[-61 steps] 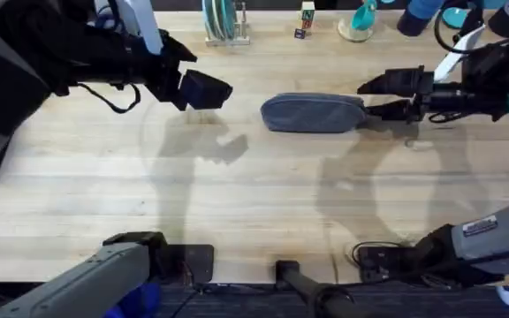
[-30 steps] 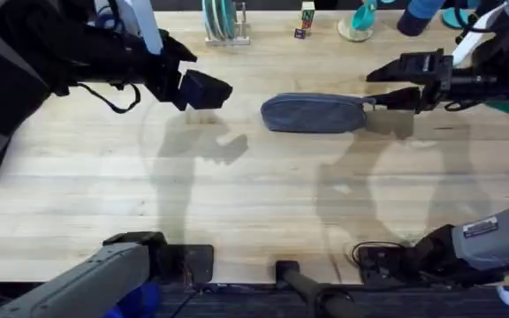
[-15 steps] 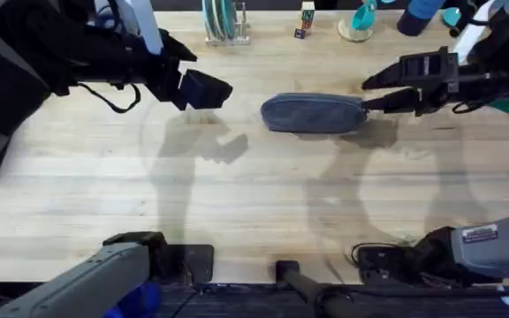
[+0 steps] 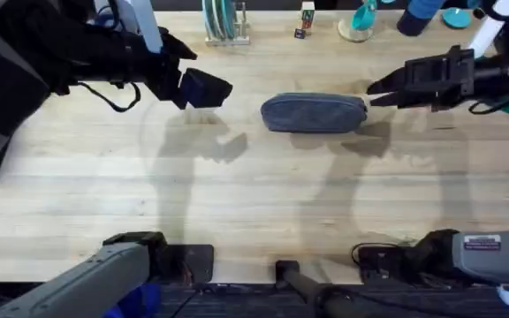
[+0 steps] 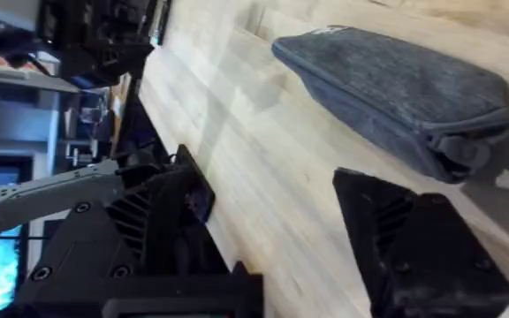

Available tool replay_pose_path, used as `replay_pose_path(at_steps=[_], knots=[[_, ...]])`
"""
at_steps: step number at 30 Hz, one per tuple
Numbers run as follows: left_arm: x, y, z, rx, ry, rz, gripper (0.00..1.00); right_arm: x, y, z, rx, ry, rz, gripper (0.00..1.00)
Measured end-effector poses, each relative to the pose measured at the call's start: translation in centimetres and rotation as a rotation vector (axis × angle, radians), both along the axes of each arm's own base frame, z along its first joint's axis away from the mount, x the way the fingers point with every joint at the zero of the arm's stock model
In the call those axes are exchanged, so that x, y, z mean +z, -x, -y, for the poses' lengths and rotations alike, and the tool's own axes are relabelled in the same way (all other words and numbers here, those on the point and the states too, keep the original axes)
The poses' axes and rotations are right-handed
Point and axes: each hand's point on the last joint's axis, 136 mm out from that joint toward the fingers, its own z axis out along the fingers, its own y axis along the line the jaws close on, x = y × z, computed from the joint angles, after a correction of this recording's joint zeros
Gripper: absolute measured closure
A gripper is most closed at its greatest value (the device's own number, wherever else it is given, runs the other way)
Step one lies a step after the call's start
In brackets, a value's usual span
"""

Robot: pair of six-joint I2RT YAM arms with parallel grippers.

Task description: Unzip the bag, pick up the pens from the table one at a time and place them inside, then zip the bag closed.

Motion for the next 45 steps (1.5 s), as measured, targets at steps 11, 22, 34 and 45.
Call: replay_pose_path(at_steps=[11,22,34,45], knots=[[0.0,0.0,0.0,0.000,0.000,0.000,0.006,-0.4,-0.3,1.4,-0.050,0.026,-0.019,0.005],[0.0,0.0,0.0,0.000,0.000,0.000,0.005,-0.7,0.6,4.8,-0.174,0.324,-0.137,0.005],[0.0,0.0,0.0,0.000,0.000,0.000,0.006,1.7,4.3,7.5,-0.311,0.593,-0.151,0.004],[0.1,-0.1,0.0,0.002,0.001,0.006,0.006,2.0,4.1,8.7,-0.353,0.666,-0.115,0.004]])
